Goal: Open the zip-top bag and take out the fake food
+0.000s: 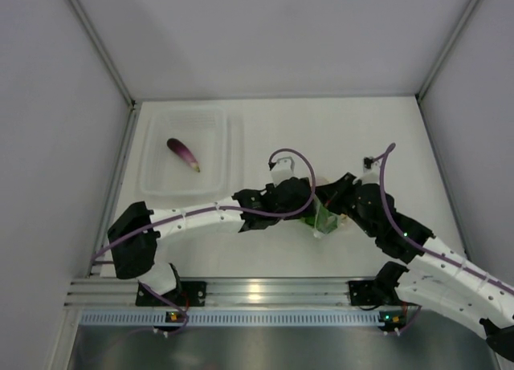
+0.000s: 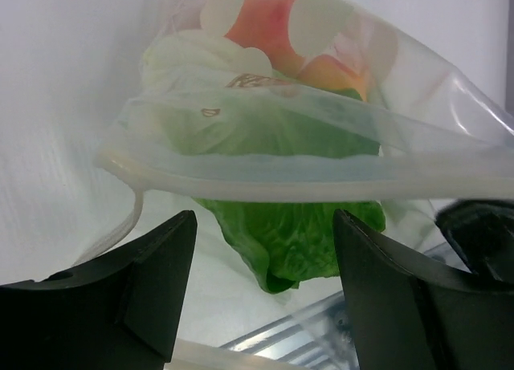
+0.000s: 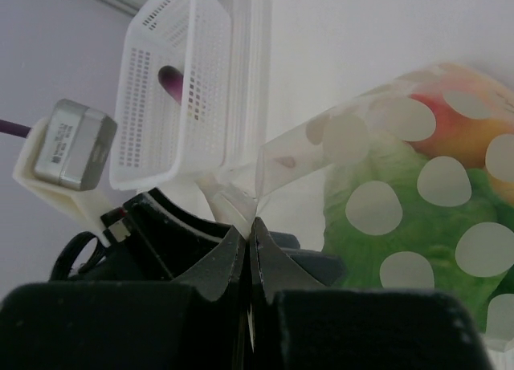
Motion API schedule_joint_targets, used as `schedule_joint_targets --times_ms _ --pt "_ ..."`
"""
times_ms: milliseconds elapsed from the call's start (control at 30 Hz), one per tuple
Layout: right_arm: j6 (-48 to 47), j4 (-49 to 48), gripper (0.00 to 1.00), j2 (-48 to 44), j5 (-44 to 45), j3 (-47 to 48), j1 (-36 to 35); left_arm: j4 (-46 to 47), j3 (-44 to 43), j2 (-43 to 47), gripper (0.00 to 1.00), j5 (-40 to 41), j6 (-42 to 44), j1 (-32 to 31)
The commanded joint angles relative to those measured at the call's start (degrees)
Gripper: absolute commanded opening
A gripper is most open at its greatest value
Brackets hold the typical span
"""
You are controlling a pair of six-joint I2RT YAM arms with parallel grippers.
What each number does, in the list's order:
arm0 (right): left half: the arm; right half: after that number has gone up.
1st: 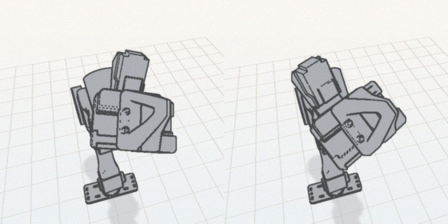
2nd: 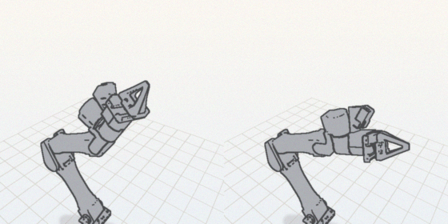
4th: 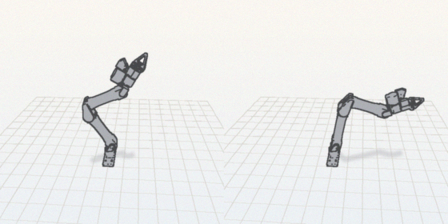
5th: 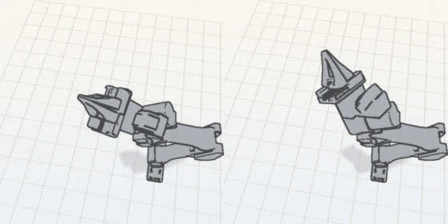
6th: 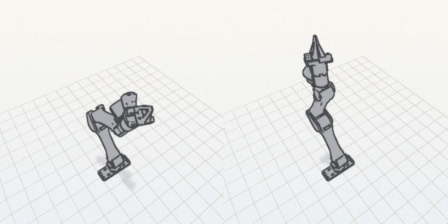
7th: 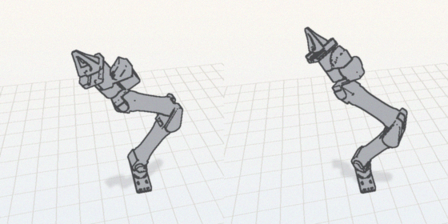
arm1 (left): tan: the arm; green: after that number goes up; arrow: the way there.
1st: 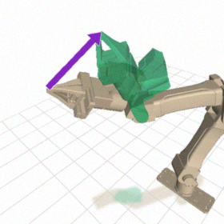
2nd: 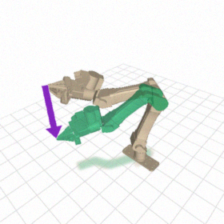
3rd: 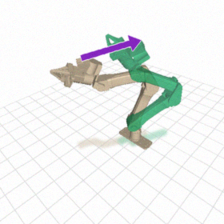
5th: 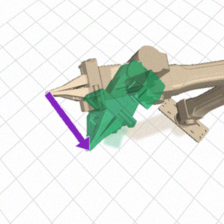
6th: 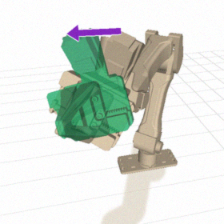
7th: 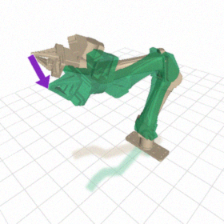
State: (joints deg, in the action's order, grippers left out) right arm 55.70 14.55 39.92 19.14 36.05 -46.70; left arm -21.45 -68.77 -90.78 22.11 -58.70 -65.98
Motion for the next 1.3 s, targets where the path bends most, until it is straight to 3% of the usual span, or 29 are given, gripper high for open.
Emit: schedule_joint_targets --times_ms 0,333,533,633,800,833,867,900,1200,1267 --pt "-1.2 -2.7 0.00 -1.6 -1.2 0.4 0.6 9.8 4.2 0.8 0.74 -1.6 -6.7 0.6" --pt "-5.0 0.0 0.00 -0.9 -2.9 2.5 0.8 27.2 10.3 -4.0 0.81 -2.9 -13.1 0.8" --pt "-6.9 0.5 0.00 -0.3 -5.9 3.0 0.8 29.4 8.9 -7.6 0.89 -5.4 -11.7 0.9" --pt "-7.6 0.8 0.00 0.2 -8.1 3.3 0.8 33.1 9.6 -9.6 0.78 -6.5 -11.3 1.5" --pt "-8.7 1.7 0.00 -0.9 -9.8 3.1 0.7 40.8 12.3 -10.3 0.73 -9.1 -11.2 3.7" --pt "-8.9 2.2 0.00 -1.2 -8.9 3.1 0.7 41.1 12.7 -10.1 0.67 -9.0 -11.2 4.1" --pt "-9.4 3.5 0.00 -1.2 -8.1 3.5 0.7 41.5 12.6 -10.0 0.42 -8.9 -10.5 4.1" --pt "-10.1 4.0 0.00 -1.1 -6.8 3.7 0.8 41.8 12.4 -10.0 0.37 -9.1 -10.2 4.2" --pt "-13.2 4.4 0.00 1.5 -8.6 5.4 0.7 41.8 12.7 -9.5 0.39 -8.8 -10.9 4.0" --pt "-12.4 2.2 0.00 1.0 -9.7 4.7 0.7 41.8 13.6 -9.1 0.22 -8.2 -11.1 4.0"
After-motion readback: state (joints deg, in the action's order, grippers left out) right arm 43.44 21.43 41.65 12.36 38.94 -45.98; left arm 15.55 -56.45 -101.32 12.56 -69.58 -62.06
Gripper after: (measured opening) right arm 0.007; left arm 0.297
